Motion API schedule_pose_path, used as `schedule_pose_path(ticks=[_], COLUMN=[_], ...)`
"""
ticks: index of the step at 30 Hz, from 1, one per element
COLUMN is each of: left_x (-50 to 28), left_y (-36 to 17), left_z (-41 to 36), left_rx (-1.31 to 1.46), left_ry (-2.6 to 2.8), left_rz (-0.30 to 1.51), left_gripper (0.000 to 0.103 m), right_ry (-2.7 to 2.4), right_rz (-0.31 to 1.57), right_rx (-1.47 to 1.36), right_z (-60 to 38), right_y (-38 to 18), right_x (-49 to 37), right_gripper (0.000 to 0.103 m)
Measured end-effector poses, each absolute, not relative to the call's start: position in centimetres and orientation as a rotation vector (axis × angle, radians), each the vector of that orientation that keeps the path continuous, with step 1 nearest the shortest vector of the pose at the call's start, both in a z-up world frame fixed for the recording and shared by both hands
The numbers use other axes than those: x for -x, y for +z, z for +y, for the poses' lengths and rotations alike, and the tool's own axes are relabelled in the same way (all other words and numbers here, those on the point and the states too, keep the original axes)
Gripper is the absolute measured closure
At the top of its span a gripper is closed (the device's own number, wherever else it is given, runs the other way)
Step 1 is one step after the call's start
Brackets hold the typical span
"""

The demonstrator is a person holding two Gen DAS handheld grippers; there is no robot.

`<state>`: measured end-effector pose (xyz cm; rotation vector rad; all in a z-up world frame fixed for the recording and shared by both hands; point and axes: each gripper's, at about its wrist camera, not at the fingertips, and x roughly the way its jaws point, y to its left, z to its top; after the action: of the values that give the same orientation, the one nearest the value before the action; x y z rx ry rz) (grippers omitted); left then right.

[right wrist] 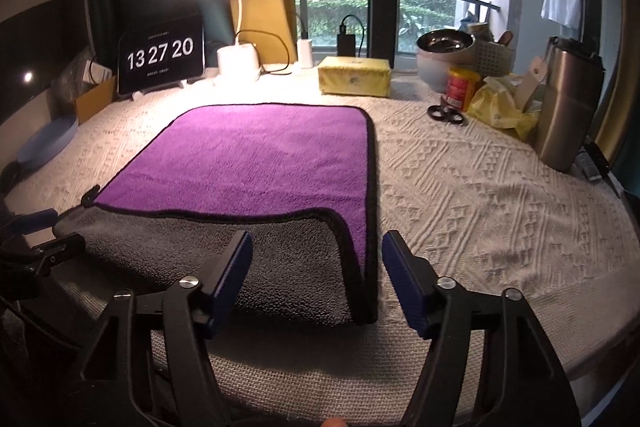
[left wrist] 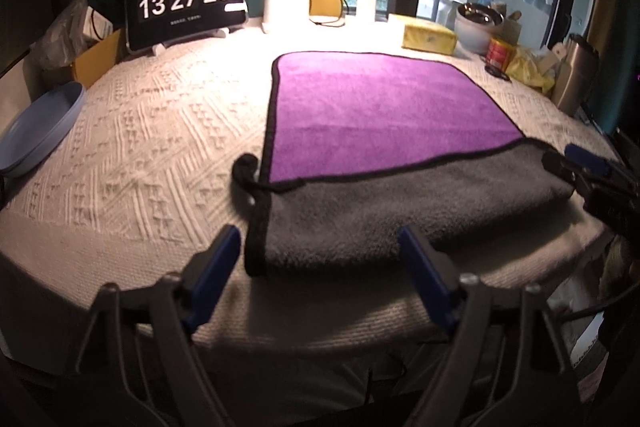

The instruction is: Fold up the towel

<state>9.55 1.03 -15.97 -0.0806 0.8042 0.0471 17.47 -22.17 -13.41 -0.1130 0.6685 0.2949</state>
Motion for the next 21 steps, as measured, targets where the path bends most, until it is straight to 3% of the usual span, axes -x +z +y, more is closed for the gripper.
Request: schedule_pose_path(ticks=[5,10,15,17,21], left_x=[-9.7,-9.7,-9.8,-9.9,-10.2], left_y=[-16.3,-16.0,-15.8,-15.6,-15.6], left_z=[0.6,0.7,0.8,0.8,1.2], left_rx=[0.064,0.06,0.066,0.071,0.106], left_ry=[0.049,0.049,0.031,0.009,-0.027], left_rz=[0.8,0.777,0.759,0.749,0.748], left_gripper=[0.039,0.058,0.078,0.086,0.092], right_ry=[0.302,0.314,0.32,0.32,0.311], right_rz=[0.694,0.715,0.7,0.684,0.662], right_rx=[0.137,0.179,0.231,0.241,0.255], right_z=[-21.7,-20.9,-20.2,-20.3,-20.5], right_y=[-14.1,-14.8,-15.0,-14.9,-14.4], right_x=[-18.6,-19.2,-19.0,-18.8,-18.6], right_gripper=[0.036,0.059,0.093,0.096,0.098])
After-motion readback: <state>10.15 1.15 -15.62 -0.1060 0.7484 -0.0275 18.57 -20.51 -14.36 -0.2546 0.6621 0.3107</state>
